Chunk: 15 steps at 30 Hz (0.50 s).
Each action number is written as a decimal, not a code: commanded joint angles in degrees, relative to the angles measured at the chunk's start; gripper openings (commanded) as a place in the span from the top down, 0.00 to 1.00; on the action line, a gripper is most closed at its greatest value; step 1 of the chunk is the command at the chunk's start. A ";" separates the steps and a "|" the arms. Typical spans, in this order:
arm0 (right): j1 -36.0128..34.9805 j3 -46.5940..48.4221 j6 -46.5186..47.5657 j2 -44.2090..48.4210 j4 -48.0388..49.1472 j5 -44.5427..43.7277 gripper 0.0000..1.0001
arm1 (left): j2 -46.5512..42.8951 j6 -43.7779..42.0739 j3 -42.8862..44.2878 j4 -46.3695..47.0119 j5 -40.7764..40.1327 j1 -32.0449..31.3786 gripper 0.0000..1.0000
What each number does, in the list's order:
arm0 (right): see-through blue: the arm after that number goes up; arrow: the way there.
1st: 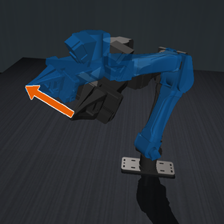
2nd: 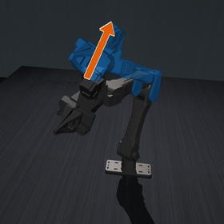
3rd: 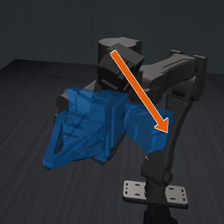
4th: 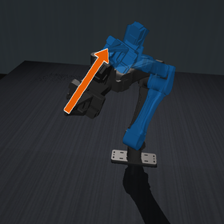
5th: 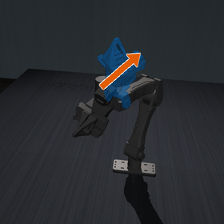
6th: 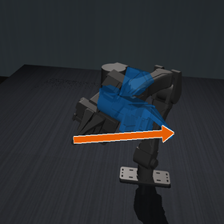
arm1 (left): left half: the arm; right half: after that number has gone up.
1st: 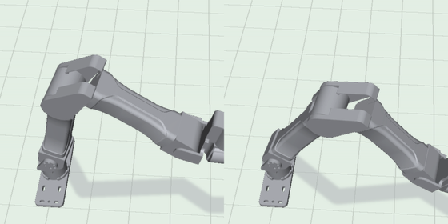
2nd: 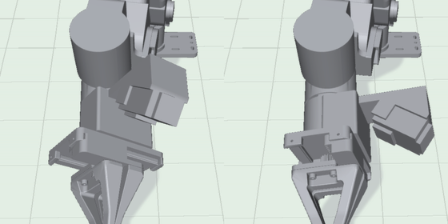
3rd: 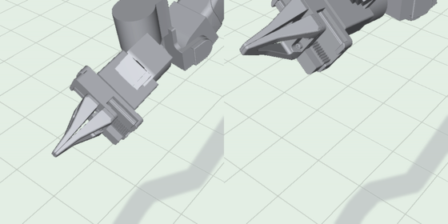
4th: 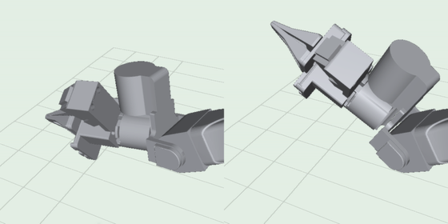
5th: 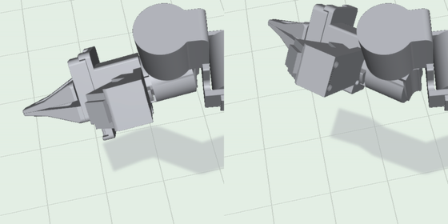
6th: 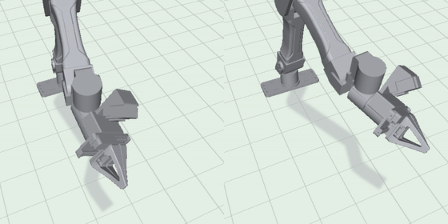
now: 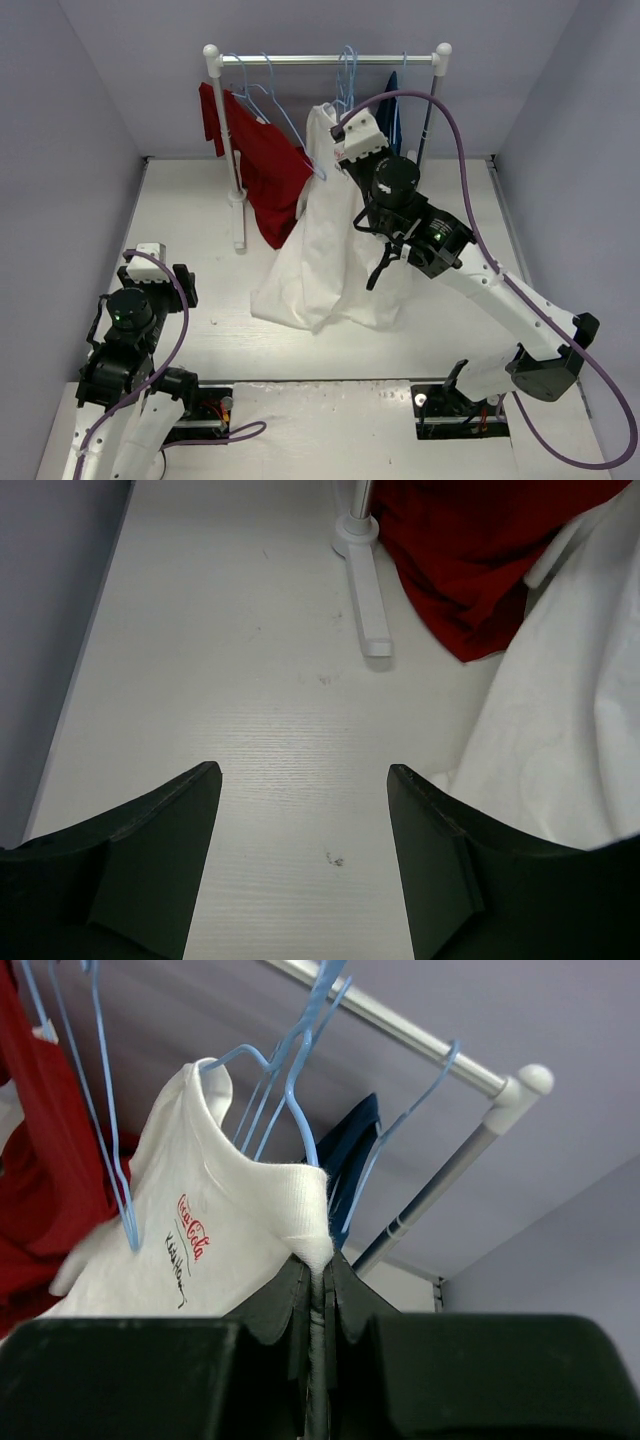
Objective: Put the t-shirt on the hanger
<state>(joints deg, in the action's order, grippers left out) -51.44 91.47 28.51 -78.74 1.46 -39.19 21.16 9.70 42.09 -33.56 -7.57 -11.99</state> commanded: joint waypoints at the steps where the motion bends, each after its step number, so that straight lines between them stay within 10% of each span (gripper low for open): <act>1: -0.30 2.61 4.70 0.32 16.94 -4.03 1.00 | 0.46 -0.14 0.37 4.88 -1.32 -0.03 0.37; 15: 4.38 -6.69 0.38 1.59 28.63 6.14 1.00 | 0.37 -0.73 0.19 4.85 -1.11 -0.14 0.37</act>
<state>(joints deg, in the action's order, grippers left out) -47.98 85.43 32.11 -79.00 19.72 -35.69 20.82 9.43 41.65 -33.08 -8.03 -11.99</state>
